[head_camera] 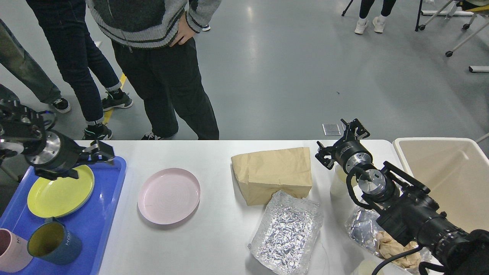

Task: Tidy desktop
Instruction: 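Release the mug on the tray and raise the left gripper, then reach the left gripper to the pink plate's edge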

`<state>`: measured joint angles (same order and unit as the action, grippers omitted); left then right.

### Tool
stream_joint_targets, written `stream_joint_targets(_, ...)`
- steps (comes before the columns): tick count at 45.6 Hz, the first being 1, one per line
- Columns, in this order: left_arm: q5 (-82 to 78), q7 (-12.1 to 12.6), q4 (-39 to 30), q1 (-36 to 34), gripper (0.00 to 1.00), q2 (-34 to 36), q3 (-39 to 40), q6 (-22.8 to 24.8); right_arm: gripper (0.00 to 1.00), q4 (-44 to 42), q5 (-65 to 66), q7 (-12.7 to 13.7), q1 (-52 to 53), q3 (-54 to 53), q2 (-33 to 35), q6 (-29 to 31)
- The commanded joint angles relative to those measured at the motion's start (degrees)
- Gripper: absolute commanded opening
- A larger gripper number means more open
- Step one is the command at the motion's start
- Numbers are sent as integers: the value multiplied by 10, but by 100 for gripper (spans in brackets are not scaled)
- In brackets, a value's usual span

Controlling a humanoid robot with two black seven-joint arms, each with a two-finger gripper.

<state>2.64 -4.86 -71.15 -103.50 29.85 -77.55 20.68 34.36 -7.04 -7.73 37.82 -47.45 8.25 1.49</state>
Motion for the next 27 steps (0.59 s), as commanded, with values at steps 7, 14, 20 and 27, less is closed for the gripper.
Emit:
stream_joint_targets(7, -1, 3, 5, 40, 95, -12, 72, -7, 100, 0, 0, 0, 0, 0, 0, 0)
stream_joint_targets(14, -3, 3, 27, 98, 95, -35, 95, -7, 100, 0, 0, 0, 1, 0, 0, 0)
stream_joint_targets(20, -3, 3, 52, 134, 95, -47, 97, -8, 100, 1, 0, 0, 0, 0, 0, 0)
stream_joint_targets(27, -3, 3, 85, 181, 95, -64, 119, -25, 100, 1, 0, 0, 1, 0, -1, 0)
